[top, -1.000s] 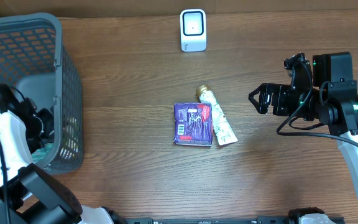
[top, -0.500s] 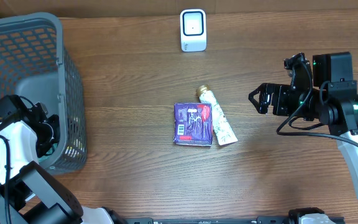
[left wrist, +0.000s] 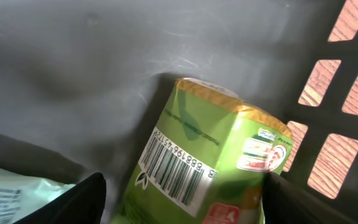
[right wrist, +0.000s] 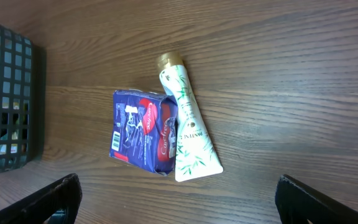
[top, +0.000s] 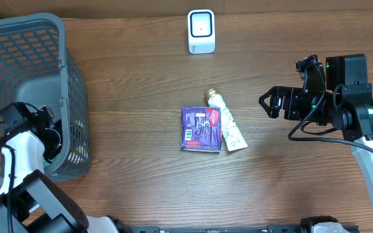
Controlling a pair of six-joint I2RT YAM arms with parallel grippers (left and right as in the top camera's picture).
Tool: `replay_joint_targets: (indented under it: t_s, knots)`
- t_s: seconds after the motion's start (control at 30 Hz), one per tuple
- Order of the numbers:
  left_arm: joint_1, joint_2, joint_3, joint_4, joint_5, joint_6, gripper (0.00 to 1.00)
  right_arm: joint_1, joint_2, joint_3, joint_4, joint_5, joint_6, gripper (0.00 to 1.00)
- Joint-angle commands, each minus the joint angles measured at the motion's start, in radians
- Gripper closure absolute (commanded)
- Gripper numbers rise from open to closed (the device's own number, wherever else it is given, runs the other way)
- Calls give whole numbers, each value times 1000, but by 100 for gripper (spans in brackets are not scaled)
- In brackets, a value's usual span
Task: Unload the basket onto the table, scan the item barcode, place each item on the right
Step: 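Reach the left gripper into the basket and grasp the green juice box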
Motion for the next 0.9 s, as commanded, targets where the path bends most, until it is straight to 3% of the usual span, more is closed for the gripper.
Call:
replay_joint_targets:
  t_s: [0.0,0.27,0.43,0.5,0.6,0.87]
  knots:
    - [-7,34,-91,14,-88,19,29,3,2,18,8,-9,-1,0]
    - [-7,34,-165,72,-88,11,31,3,2,18,8,-9,-1,0]
    - [-7,34,-166,80,-88,-15,63,3,2,18,8,-8,-1,0]
    - [-7,34,-166,87,-88,-39,71,3,2,18,8,-8,-1,0]
    - [-7,34,-166,92,-88,-63,78,3,2,18,8,-8,-1,0]
    - [-7,32,-99,55,-78,-64,85,3,2,18,11,-8,-1,0]
